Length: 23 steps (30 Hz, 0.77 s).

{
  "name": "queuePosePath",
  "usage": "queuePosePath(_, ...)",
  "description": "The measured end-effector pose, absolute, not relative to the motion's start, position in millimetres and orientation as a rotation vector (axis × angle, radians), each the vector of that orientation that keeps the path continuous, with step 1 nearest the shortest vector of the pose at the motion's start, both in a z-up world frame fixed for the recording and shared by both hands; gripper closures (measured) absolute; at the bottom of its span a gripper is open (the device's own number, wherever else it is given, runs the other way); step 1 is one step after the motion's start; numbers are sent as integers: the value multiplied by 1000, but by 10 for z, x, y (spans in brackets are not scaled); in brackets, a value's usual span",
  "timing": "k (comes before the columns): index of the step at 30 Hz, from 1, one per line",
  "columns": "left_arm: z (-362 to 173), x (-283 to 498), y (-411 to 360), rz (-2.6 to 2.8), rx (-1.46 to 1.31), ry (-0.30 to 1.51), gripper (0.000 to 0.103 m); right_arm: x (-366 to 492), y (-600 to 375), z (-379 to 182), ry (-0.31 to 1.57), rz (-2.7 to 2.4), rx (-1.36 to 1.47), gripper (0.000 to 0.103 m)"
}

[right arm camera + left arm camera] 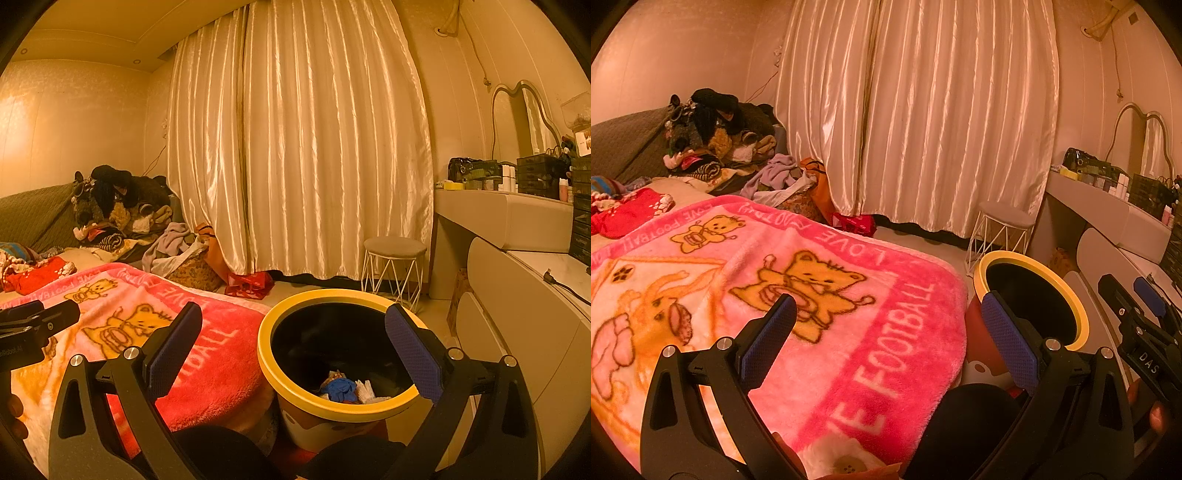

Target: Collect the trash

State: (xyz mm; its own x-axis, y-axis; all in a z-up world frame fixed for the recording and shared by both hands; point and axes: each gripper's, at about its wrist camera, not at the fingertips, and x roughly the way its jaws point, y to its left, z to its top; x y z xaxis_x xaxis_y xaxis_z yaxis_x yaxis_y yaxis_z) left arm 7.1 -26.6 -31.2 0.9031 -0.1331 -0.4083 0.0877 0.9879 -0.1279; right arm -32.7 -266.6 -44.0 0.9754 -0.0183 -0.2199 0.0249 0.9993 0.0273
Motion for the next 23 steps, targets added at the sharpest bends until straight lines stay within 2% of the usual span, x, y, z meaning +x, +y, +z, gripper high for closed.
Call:
queuePosePath(11,-344,163,81,-20,-211,508,11,-40,-2389,-194,250,106,59,6)
queuePosePath(18,-258,-83,1376,361,-372,507,11,635,-1037,-36,402,510,-15,6)
queuePosePath(23,-848,-419,2746,762,-494,708,11,1059,378,-483,718,730,-104,6)
